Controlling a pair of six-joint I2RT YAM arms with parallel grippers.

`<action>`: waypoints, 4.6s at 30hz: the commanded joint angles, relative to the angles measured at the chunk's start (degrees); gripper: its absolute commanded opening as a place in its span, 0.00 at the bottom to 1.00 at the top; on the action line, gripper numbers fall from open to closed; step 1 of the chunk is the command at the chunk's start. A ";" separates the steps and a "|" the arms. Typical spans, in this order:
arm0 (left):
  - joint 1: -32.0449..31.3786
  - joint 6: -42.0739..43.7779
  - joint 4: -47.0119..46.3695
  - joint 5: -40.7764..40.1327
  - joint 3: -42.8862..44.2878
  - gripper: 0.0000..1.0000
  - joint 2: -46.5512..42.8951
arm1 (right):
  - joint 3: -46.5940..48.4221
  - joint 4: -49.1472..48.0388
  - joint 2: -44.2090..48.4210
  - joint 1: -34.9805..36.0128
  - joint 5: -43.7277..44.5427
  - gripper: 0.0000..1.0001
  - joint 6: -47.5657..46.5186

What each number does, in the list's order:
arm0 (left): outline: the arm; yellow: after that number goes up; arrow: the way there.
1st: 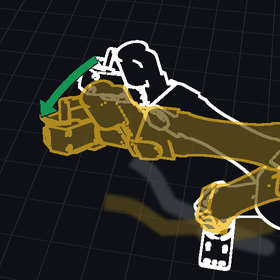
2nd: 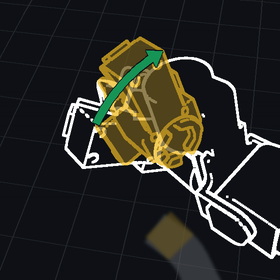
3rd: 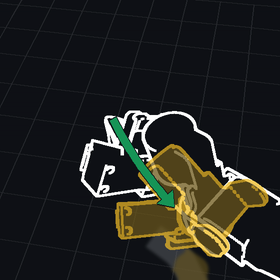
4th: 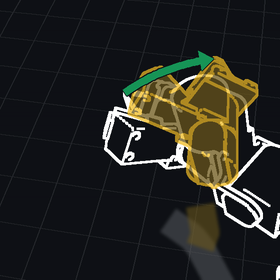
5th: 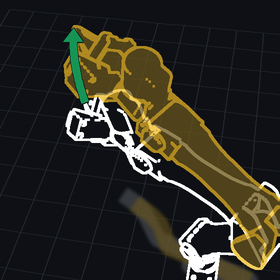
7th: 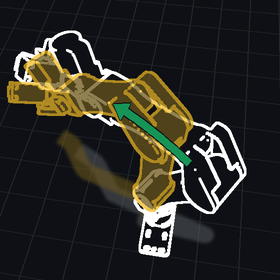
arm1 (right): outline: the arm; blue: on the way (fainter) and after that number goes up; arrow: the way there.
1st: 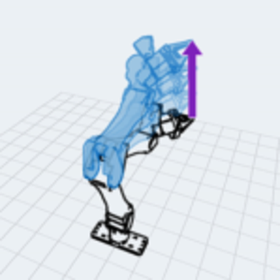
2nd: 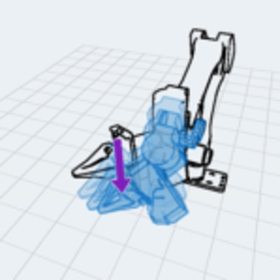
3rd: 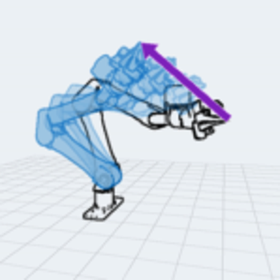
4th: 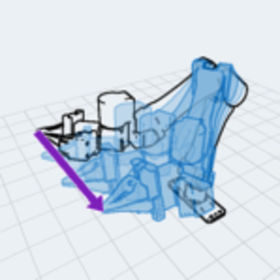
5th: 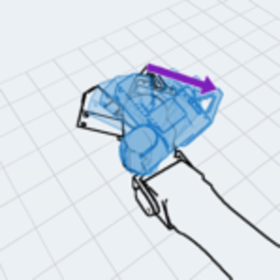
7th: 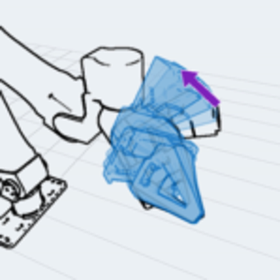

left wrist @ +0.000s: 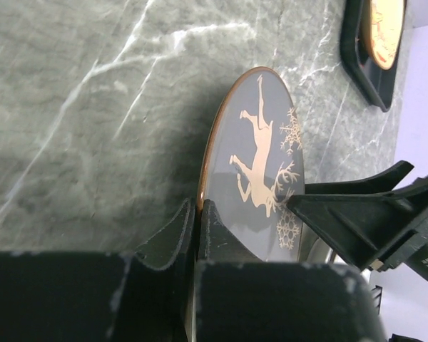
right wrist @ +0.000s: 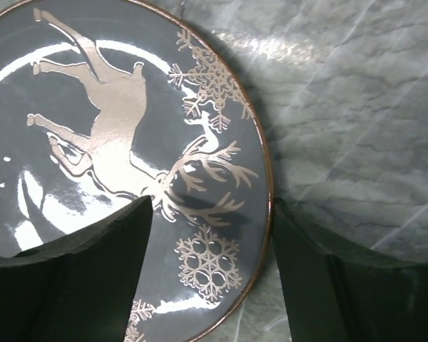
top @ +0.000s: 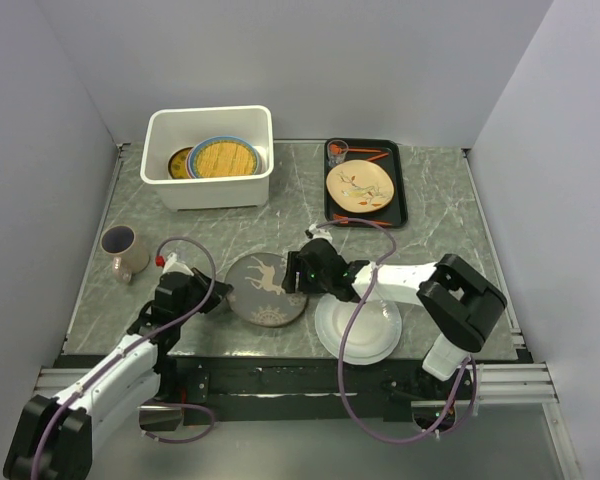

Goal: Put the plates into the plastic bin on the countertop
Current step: Pick up the plate at the center of the board, then place the plate in the plastic bin.

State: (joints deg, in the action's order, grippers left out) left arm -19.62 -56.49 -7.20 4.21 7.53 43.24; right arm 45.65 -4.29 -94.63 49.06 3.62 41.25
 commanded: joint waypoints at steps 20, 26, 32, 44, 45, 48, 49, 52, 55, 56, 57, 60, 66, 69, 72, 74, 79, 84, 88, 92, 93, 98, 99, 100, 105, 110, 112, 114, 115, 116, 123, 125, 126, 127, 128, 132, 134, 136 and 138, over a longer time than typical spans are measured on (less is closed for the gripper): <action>-0.42 1.38 6.41 -0.52 7.32 0.01 0.35 | -3.19 0.61 11.56 0.86 2.36 0.93 1.02; -0.42 1.47 6.41 0.10 9.43 0.01 0.97 | -4.87 0.69 16.23 0.86 3.24 0.93 0.67; -0.42 1.82 7.11 -0.51 13.38 0.01 -0.18 | -5.92 1.31 19.74 0.78 3.50 0.94 0.58; -0.42 2.79 5.36 0.98 21.46 0.01 5.00 | -8.03 2.54 24.84 0.78 3.77 0.94 0.41; -0.42 3.22 5.27 1.07 22.08 0.01 5.44 | -8.12 2.62 25.37 0.78 3.77 0.94 0.41; -0.42 4.19 5.27 1.33 24.63 0.01 7.20 | -8.47 3.06 26.25 0.86 3.94 0.94 0.41; -0.42 4.37 5.18 1.42 25.86 0.01 7.99 | -8.56 3.06 26.42 0.86 3.94 0.94 0.32; -0.42 5.07 5.18 1.50 28.40 0.01 9.40 | -9.08 2.98 27.48 0.86 3.85 0.94 0.41; -0.42 5.77 5.18 1.86 31.39 0.01 11.24 | -9.53 2.89 28.01 0.86 3.85 0.94 0.49; -0.42 6.21 5.35 1.94 32.19 0.01 11.77 | -9.61 2.89 28.27 0.86 3.68 0.94 0.49; -0.34 6.48 5.44 2.12 33.07 0.01 12.21 | -9.70 3.06 28.27 0.86 3.59 0.94 0.49; -0.42 7.27 5.36 2.38 36.06 0.01 13.88 | -10.14 2.89 28.71 0.78 3.50 0.94 0.58; -0.33 9.29 6.23 2.65 42.30 0.01 17.57 | -10.84 2.71 29.15 0.78 3.06 0.94 0.93; 0.02 10.26 7.11 2.82 45.64 0.01 19.24 | -11.28 2.54 29.59 0.86 2.89 0.94 1.02; 0.81 10.43 6.94 3.70 48.19 0.01 20.91 | -11.37 2.54 29.68 0.86 2.80 0.94 1.02; 1.77 10.43 6.76 4.93 50.30 0.01 22.49 | -11.46 2.19 29.77 0.86 2.62 0.94 1.02; 4.76 9.91 5.88 7.22 55.39 0.01 26.01 | -11.81 1.57 29.15 0.86 1.66 0.94 1.37; 7.83 9.03 5.71 9.15 61.62 0.01 30.05 | -11.99 0.69 28.27 0.86 0.95 0.94 1.37; 8.89 8.41 5.71 9.68 65.24 0.01 32.69 | -11.90 0.08 27.31 0.86 0.51 0.94 1.46; 10.03 7.54 5.71 10.12 67.70 0.01 35.06 | -12.16 -0.19 27.57 0.86 0.08 0.94 1.46; 10.30 7.53 5.53 10.03 68.14 0.01 35.76 | -12.16 -0.10 27.66 0.78 0.16 0.94 1.37; 11.70 6.83 5.36 9.50 70.77 0.01 38.13 | -12.16 0.69 28.89 0.86 0.51 0.94 1.02; 11.97 6.74 5.36 9.50 71.30 0.01 38.58 | -12.25 0.69 29.15 0.86 0.51 0.94 0.93; 12.23 6.40 5.36 9.85 71.74 0.01 39.10 | -12.25 0.78 29.59 0.86 0.60 0.95 0.93; 13.90 5.25 6.14 9.86 75.26 0.01 41.48 | -12.51 0.87 30.38 0.86 0.60 0.96 0.49; 15.39 5.25 7.11 8.71 78.94 0.01 44.11 | -12.69 0.16 30.73 0.86 0.51 1.00 0.05; 15.84 5.34 8.59 8.19 79.83 0.01 44.64 | -12.51 0.34 30.73 0.78 0.60 1.00 -0.21; 16.45 5.42 8.61 7.22 80.01 0.01 45.26 | -12.51 0.52 30.91 0.86 0.69 1.00 -0.30; 16.71 5.42 8.61 7.04 80.27 0.01 45.70 | -12.43 0.78 31.00 0.86 0.69 1.00 -0.47; 17.15 5.42 8.52 6.96 80.27 0.01 45.88 | -12.43 0.78 31.08 0.86 0.86 1.00 -0.56; 19.44 5.42 8.61 5.46 80.36 0.01 46.58 | -11.99 1.66 31.96 0.78 1.13 1.00 -1.35; 19.44 5.69 8.78 4.85 80.80 0.01 46.93 | -11.55 1.83 31.88 0.78 1.13 1.00 -1.70; 19.44 5.78 8.96 4.76 81.15 0.01 47.11 | -11.37 1.83 31.70 0.78 1.13 1.00 -1.97; 20.92 5.95 9.13 4.41 81.85 0.01 47.72 | -11.20 1.92 31.53 0.78 1.04 1.00 -1.97; 21.28 6.13 9.40 4.58 82.20 0.01 48.07 | -10.85 1.92 31.00 0.78 1.04 1.00 -2.14; 21.99 6.04 9.40 4.67 83.61 0.01 50.27 | -10.05 2.01 30.03 0.78 0.60 1.00 -2.49; 22.34 6.21 9.57 4.76 84.58 0.01 51.84 | -9.53 2.27 29.68 0.78 0.51 1.00 -2.76; 22.60 6.30 9.31 4.58 84.76 0.01 53.08 | -9.26 2.53 29.24 0.78 0.51 1.00 -2.93; 22.78 6.48 8.70 4.41 84.58 0.01 53.87 | -9.00 2.54 29.06 0.69 0.60 1.00 -3.02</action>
State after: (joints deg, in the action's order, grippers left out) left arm 2.81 -47.75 10.48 7.64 87.90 97.10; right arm 33.85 -1.63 -65.08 49.63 3.60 39.42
